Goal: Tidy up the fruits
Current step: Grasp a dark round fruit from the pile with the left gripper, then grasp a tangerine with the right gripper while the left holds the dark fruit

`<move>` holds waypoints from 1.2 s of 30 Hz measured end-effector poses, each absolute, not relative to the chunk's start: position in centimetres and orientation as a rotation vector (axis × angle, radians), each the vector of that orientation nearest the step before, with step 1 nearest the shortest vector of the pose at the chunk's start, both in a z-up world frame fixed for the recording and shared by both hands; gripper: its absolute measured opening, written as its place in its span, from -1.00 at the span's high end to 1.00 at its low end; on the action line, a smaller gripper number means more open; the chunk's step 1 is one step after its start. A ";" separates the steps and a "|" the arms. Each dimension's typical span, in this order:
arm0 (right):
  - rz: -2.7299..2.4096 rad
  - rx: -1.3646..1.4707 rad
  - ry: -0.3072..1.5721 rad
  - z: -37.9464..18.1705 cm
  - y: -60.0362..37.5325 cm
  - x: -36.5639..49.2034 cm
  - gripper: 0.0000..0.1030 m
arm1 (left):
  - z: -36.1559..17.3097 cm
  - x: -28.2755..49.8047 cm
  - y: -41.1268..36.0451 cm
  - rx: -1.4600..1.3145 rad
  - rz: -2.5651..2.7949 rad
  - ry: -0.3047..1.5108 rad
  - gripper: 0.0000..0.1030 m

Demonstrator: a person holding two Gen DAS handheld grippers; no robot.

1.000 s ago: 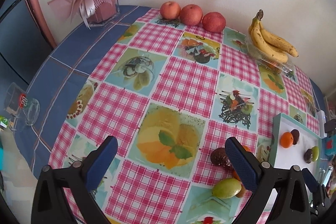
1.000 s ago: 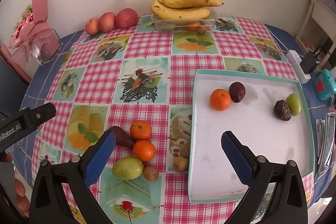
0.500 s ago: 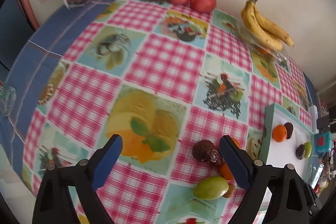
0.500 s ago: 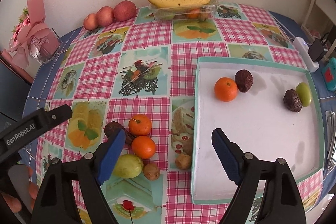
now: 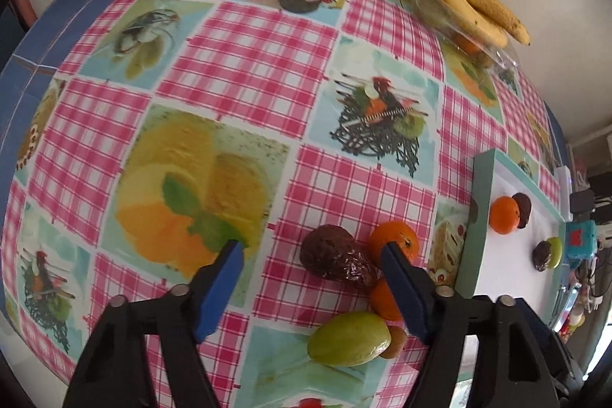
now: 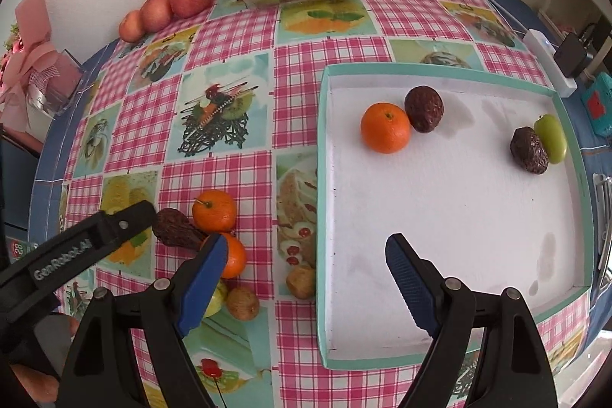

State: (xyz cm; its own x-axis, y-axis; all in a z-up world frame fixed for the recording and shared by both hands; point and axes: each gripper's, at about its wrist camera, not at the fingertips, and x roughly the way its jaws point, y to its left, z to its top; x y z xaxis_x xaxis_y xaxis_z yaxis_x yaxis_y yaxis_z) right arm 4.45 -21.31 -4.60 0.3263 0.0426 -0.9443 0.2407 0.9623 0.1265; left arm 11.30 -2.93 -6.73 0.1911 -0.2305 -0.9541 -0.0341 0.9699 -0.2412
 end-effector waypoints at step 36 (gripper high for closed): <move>-0.017 0.185 1.207 -5.1 -16.7 6.8 -0.30 | -5.5 12.7 3.5 -0.387 -0.011 1.290 0.26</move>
State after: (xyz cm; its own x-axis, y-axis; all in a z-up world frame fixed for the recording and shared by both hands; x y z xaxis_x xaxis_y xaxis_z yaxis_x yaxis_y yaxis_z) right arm 6.85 -16.70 -5.11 0.3579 0.0850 -0.9299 0.1118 0.9848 0.1330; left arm 12.74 3.49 -5.52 0.2866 -0.2223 -0.9319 -0.2060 0.9356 -0.2866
